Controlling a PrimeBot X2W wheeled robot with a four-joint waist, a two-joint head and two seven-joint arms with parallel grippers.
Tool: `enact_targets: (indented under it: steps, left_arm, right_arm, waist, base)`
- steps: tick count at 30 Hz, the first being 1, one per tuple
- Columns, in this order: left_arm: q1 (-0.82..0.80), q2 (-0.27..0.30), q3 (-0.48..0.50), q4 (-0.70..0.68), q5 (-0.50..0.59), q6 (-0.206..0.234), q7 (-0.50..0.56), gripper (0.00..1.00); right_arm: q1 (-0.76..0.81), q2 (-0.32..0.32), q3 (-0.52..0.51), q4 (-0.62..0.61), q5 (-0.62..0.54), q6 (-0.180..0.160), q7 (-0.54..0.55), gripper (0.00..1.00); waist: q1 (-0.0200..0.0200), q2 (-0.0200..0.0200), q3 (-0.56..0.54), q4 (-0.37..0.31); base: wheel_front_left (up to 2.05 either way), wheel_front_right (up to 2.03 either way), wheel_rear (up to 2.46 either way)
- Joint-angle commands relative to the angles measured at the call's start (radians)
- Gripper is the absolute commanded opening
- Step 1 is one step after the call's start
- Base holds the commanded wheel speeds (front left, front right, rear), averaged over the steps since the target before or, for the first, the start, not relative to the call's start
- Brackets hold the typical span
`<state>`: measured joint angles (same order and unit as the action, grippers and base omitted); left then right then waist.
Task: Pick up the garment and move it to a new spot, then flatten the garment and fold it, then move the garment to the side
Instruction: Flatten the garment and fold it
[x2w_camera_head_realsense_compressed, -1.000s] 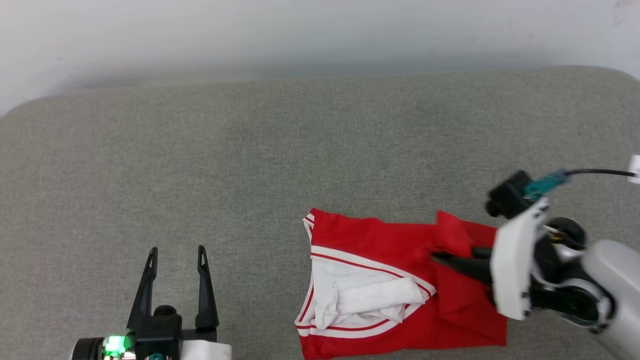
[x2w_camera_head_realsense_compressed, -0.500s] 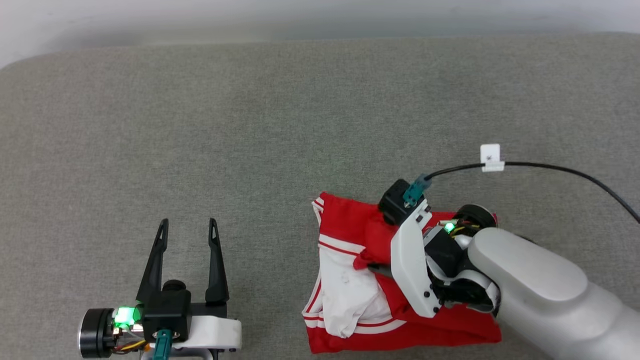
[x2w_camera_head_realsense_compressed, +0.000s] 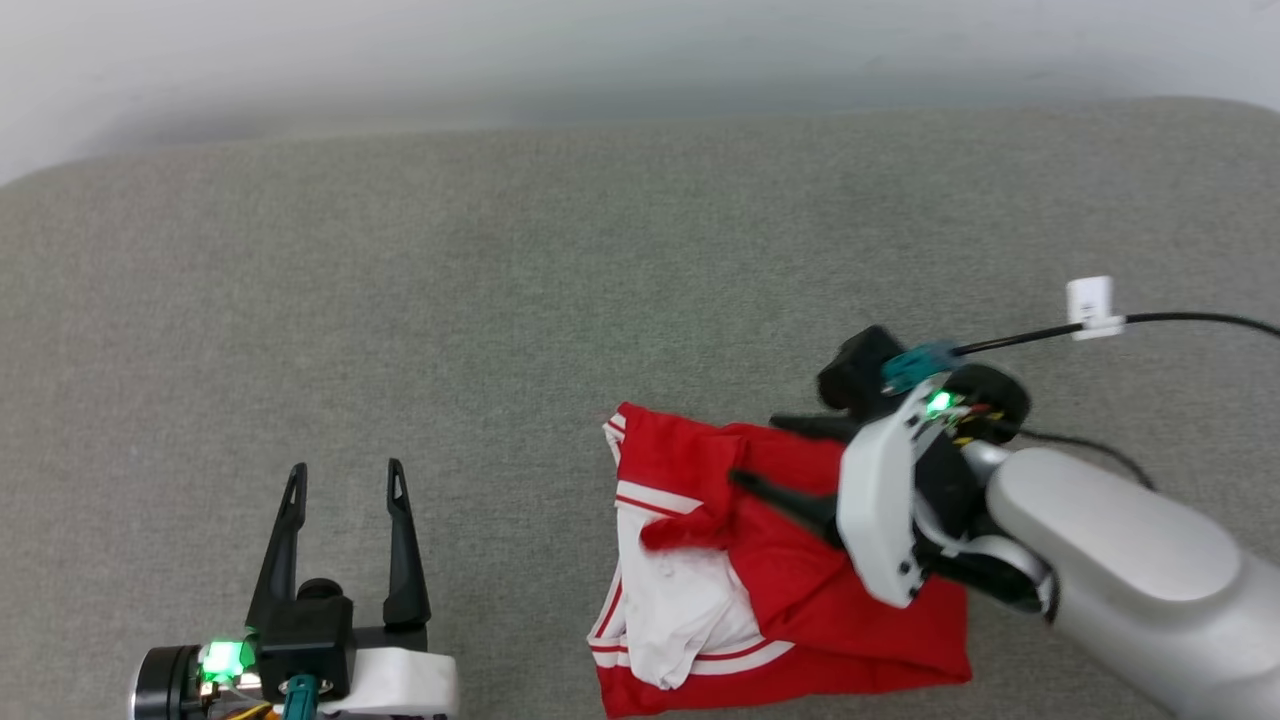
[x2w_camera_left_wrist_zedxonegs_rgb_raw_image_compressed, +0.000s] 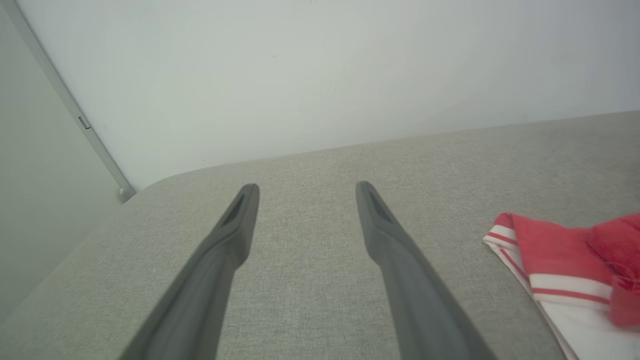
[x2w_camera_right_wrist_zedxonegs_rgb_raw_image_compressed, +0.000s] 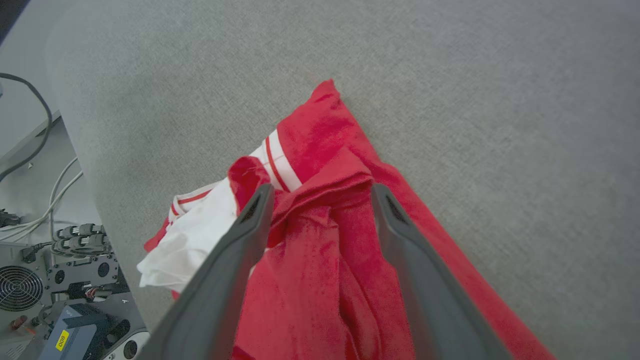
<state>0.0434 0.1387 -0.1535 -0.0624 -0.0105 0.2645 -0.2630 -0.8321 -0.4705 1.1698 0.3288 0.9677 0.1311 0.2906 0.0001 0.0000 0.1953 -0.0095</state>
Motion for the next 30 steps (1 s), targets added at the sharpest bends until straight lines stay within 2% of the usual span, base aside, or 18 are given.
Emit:
enact_targets:
  steps: [1,6,10,12,17,22,25,30]
  left_arm:
    - [0.013,0.002,0.009,-0.005,-0.002,0.003,-0.002,1.0]
    - [0.034,0.004,0.024,-0.014,-0.006,-0.007,-0.002,1.0]
    - [0.045,-0.006,0.033,-0.026,-0.009,-0.01,-0.002,1.0]
    - [0.053,-0.009,0.035,-0.029,-0.008,-0.013,-0.002,1.0]
    - [0.073,-0.016,0.045,-0.038,-0.011,-0.022,-0.002,1.0]
    - [0.094,-0.022,0.058,-0.05,-0.017,-0.034,-0.002,1.0]
    - [0.102,-0.024,0.065,-0.055,-0.016,-0.043,-0.002,1.0]
    - [0.114,-0.027,0.073,-0.057,-0.011,-0.053,-0.002,1.0]
  right_arm:
    - [-0.015,-0.028,-0.015,-0.015,-0.026,-0.001,-0.047,1.0]
    - [0.014,-0.061,-0.166,0.012,-0.153,-0.001,-0.283,1.0]
    - [0.088,-0.028,-0.345,0.079,-0.285,-0.001,-0.461,1.0]
    - [0.128,-0.006,-0.453,0.111,-0.355,-0.001,-0.516,1.0]
    - [0.287,0.076,-0.724,0.099,-0.518,-0.001,-0.554,1.0]
    - [0.494,0.182,-0.965,-0.055,-0.657,-0.001,-0.555,1.0]
    - [0.604,0.243,-1.037,-0.138,-0.712,-0.001,-0.556,1.0]
    - [0.747,0.321,-1.1,-0.219,-0.753,-0.001,-0.556,1.0]
  waist:
    - [-0.0001,0.0,-0.029,-0.023]
    - [-0.0001,0.0,-0.062,-0.049]
    - [-0.0001,0.0,-0.081,-0.061]
    - [-0.0001,0.0,-0.09,-0.065]
    - [-0.0001,0.0,-0.113,-0.071]
    - [-0.0001,0.0,-0.135,-0.071]
    - [-0.0001,0.0,-0.143,-0.071]
    - [-0.0001,0.0,-0.152,-0.068]
  base:
    - [0.0,0.0,0.0]
    - [0.0,0.0,0.0]
    - [0.0,0.0,0.0]
    - [0.0,0.0,0.0]
    - [0.0,0.0,0.0]
    - [0.0,0.0,0.0]
    - [0.0,0.0,0.0]
    - [0.0,0.0,0.0]
